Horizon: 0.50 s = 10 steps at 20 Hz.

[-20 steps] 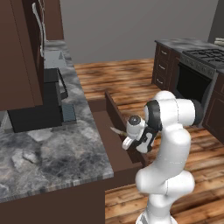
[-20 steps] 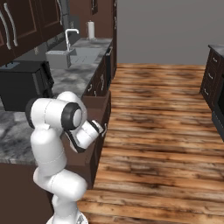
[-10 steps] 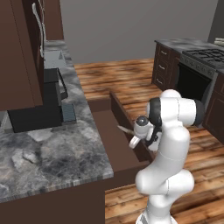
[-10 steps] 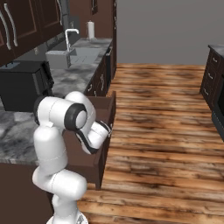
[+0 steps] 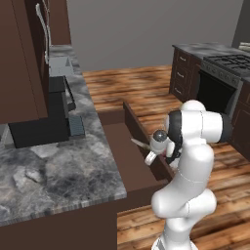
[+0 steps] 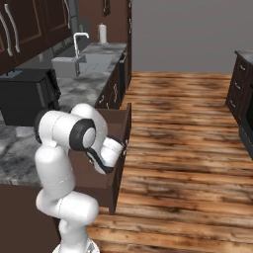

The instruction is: Pick up the metallic utensils from the counter and place them in the open drawer. Make sure not to pick up any wooden utensils.

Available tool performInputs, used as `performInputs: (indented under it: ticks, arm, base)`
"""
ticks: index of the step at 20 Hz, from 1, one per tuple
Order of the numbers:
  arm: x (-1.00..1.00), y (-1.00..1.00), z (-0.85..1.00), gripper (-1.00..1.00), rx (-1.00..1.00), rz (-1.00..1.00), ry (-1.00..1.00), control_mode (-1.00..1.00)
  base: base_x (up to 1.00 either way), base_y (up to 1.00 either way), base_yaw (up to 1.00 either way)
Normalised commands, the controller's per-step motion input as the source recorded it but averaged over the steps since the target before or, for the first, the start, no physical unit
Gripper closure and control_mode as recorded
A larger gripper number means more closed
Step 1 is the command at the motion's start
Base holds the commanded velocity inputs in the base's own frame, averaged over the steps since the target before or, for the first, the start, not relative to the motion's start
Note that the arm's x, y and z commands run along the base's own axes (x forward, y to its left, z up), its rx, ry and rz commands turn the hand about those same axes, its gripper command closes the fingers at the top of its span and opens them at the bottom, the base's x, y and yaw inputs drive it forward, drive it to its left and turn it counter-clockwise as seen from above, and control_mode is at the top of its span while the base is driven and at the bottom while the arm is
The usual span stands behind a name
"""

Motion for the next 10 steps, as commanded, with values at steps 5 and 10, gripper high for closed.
performInputs:
  ticks: [5, 10]
  arm:
    - [0.0, 0.85, 0.24, 1.0, -0.02, 0.0, 0.03, -1.0]
    - [0.04, 0.43, 0.14, 1.0, 0.03, -0.09, 0.17, -1.0]
  base:
    - [0.0, 0.0, 0.0]
    - [0.0, 0.0, 0.0]
